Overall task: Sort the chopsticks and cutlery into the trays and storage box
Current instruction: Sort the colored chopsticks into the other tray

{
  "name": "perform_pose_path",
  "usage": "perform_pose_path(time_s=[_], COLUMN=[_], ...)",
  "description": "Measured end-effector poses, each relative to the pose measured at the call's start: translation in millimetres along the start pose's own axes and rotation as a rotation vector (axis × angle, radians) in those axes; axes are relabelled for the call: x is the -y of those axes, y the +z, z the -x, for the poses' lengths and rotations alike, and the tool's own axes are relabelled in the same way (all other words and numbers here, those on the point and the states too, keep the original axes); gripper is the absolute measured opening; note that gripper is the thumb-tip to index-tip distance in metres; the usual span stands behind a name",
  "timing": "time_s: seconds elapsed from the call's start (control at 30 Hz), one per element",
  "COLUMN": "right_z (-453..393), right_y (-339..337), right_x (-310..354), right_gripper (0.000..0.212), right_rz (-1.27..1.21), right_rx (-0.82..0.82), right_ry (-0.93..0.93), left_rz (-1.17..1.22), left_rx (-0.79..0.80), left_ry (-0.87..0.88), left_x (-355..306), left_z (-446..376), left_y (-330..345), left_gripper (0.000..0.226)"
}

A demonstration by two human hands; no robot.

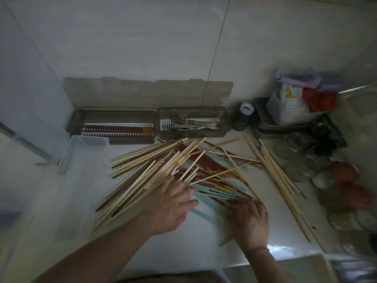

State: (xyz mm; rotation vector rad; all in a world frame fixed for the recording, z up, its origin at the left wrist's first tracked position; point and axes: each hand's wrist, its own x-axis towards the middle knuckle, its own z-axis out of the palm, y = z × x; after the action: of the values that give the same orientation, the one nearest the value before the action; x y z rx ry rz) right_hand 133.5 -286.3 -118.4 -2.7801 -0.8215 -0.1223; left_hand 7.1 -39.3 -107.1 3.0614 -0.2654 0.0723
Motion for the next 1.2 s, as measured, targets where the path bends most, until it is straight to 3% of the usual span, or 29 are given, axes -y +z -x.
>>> perform_pose_path(time_s=[0.07, 0.17, 0.33, 0.57, 0.73, 0.87, 0.9, 1.07, 1.2], right_z=[-4, -8, -11, -3, -11, -32, -38, -77, -120], right_y=[-3, -6, -9, -31, -72, -112, -118, -127, -105], right_x=[4, 11, 22, 2, -57, -74, -73, -29, 41], right_gripper=[0.031, 0.009, 0.019, 0.021, 0.034, 0.011, 0.013, 0.068, 0.024], right_rz=[-0.017, -0.006, 0.083, 0.113, -0.227, -0.555, -0.607, -1.004, -1.167], right_rx=[0.036, 0.083, 0.177, 0.154, 0.155, -0.008, -0.062, -0.079, 0.108], right_ry=[0.089, 0.181, 0.141, 0.115, 0.287, 0.526, 0.554, 0.616, 0.543], left_rz=[0.024, 0.011, -0.003, 0.021, 0.006, 0.019, 0.022, 0.163, 0.458], left_rx=[0.032, 0.067, 0.033, 0.028, -0.007, -0.024, -0.025, -0.060, -0.254], left_ry=[-0.063, -0.111, -0.148, -0.159, -0.158, -0.161, -0.161, -0.155, -0.214], left_x=[-5, -8, -8, -3, 5, 7, 7, 15, 37], left_z=[-2, -2, -1, -1, 0, -1, -2, -3, -8], left_y=[4, 7, 5, 7, 4, 5, 4, 4, 0], left_gripper=[0.040, 0.041, 0.042, 0.043, 0.042, 0.042, 0.041, 0.040, 0.029])
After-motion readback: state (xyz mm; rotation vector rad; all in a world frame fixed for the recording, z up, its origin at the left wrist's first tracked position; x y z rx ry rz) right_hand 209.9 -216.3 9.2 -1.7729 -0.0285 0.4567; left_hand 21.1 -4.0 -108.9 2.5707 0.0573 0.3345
